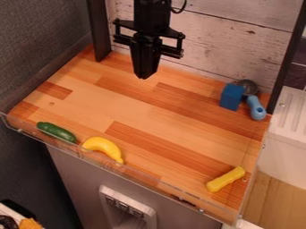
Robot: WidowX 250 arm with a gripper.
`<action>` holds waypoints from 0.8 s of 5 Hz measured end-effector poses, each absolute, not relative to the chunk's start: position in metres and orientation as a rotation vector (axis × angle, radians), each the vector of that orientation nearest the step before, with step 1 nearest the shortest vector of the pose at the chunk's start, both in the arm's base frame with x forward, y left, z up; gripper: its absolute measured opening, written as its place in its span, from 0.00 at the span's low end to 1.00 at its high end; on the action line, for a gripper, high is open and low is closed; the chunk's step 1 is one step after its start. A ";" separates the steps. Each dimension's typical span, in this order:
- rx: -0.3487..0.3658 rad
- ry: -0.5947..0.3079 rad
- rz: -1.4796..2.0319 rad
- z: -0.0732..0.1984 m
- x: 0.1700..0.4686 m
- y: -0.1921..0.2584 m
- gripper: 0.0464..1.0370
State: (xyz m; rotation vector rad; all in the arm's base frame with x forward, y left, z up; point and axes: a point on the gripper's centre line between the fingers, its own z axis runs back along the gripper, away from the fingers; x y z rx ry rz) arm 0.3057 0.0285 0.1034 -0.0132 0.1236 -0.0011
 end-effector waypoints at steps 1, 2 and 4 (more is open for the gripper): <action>-0.022 0.129 0.101 0.101 0.319 0.046 0.01; -0.030 0.117 0.289 0.103 0.337 0.085 0.01; -0.053 0.110 0.743 0.098 0.353 0.170 0.01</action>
